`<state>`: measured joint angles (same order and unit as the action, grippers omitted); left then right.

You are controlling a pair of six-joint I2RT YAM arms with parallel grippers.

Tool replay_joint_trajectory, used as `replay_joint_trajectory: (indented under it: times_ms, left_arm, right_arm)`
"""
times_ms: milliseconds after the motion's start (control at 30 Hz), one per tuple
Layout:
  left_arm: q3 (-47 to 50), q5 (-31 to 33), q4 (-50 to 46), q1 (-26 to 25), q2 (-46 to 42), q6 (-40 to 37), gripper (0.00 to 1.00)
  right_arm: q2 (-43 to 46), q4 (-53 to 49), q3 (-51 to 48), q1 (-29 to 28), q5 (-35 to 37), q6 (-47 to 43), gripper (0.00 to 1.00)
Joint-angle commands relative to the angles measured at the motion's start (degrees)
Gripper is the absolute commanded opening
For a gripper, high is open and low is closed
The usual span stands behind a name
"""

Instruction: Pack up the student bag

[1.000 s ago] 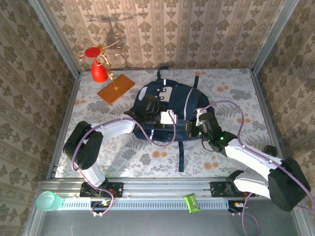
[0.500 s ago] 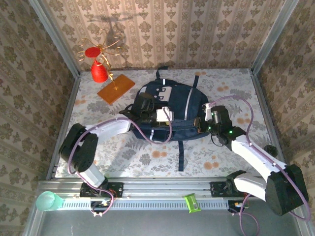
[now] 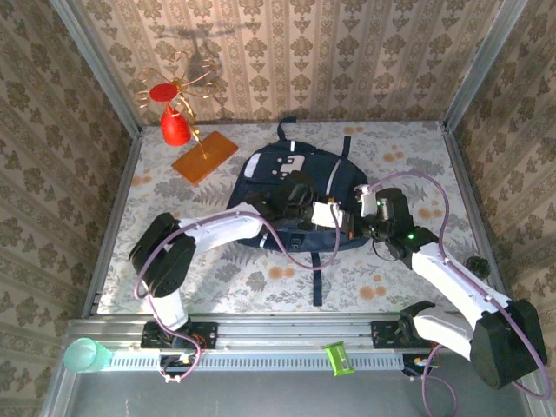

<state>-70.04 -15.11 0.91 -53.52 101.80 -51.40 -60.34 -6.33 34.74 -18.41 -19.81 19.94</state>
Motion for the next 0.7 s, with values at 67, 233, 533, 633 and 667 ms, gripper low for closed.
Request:
replay_joint_trajectory:
  times_ms: [67, 233, 533, 633, 667]
  left_arm:
    - [1.58, 1.17, -1.81, 1.12, -2.45, -1.14, 0.08]
    - [7.32, -8.26, -0.22, 3.71, -7.9, -1.37, 0.0]
    - [12.6, -20.42, -0.08, 9.72, -13.65, -0.92, 0.0]
    - [14.57, -25.44, -2.27, 12.21, -15.84, -0.15, 0.0]
    - [15.93, -25.58, -2.04, 13.02, -16.84, 1.03, 0.0]
  right_arm:
    - [2.33, -2.59, -0.45, -0.24, 2.78, 0.05, 0.0]
    - [2.57, -6.75, -0.07, 0.85, 16.75, -1.12, 0.0]
    - [-1.29, -9.3, 5.49, 4.55, 22.46, -4.14, 0.0]
    - [-5.18, -10.36, 8.42, 5.66, 20.91, -3.63, 0.0]
    - [-6.31, -10.46, 9.14, 5.76, 19.85, -3.51, 0.0]
